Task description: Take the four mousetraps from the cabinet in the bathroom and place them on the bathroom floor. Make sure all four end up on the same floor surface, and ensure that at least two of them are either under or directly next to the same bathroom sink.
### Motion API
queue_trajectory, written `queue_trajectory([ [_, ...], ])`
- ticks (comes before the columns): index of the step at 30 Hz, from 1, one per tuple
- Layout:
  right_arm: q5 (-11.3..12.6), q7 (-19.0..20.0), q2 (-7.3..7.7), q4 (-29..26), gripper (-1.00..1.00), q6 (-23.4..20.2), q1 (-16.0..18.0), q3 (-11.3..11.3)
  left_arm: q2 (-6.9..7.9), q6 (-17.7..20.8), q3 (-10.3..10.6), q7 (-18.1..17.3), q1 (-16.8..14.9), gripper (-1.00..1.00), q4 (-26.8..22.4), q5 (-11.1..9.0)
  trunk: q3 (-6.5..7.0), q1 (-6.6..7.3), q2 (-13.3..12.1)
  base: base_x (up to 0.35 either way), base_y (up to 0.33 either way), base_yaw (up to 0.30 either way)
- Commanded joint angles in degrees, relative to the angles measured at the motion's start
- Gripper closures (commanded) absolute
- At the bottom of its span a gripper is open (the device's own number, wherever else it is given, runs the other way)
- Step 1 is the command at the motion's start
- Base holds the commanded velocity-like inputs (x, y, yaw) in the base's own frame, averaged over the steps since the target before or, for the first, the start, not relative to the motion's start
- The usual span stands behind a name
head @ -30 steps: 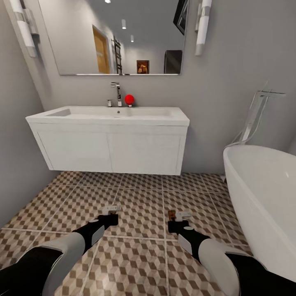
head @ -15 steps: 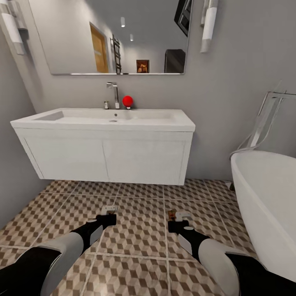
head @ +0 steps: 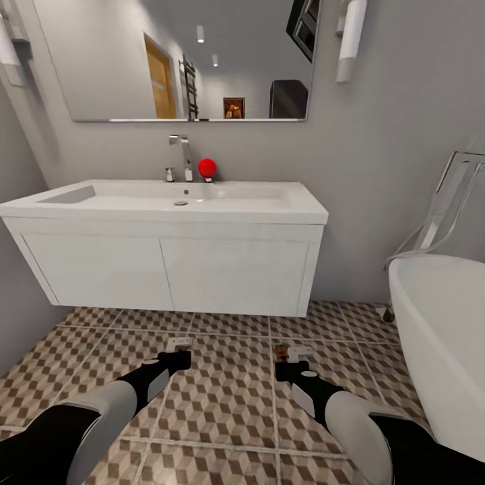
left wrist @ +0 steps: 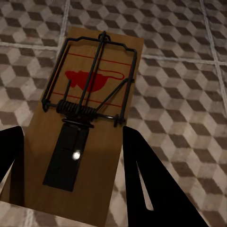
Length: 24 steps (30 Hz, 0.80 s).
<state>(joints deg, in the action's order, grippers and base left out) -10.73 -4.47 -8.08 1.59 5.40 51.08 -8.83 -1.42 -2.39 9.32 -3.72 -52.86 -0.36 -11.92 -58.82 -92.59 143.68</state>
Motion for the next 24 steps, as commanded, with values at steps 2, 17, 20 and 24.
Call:
queue_trajectory([
  [2, -0.61, -0.27, 0.0, 0.17, 1.0, 0.25, 0.07, -0.48, -0.14, -0.1, 0.49, -0.06, -0.05, 1.0, 0.1, -0.22, -0.05, 0.01, 0.02, 0.009, 0.0, 0.0],
  [17, -0.61, -0.27, 0.0, 0.17, 1.0, 0.23, 0.07, -0.5, -0.35, 0.35, 0.5, -0.06, -0.05, 1.0, 0.1, -0.12, -1.6, -0.17, 0.12, 0.001, 0.0, 0.0],
  [20, -0.61, -0.27, 0.01, 0.17, 1.0, 0.23, 0.07, -0.51, -0.34, 0.31, 0.48, -0.06, -0.05, 1.0, 0.1, -0.12, -2.27, -0.25, 0.16, 0.0, 0.0, 0.0],
  [24, -0.61, -0.27, 0.04, 0.17, 1.0, 0.23, 0.07, -0.49, -0.34, 0.2, 0.45, -0.12, -0.05, 1.0, 0.1, -0.12, -3.15, -0.35, 0.21, 0.0, 0.0, 0.0],
])
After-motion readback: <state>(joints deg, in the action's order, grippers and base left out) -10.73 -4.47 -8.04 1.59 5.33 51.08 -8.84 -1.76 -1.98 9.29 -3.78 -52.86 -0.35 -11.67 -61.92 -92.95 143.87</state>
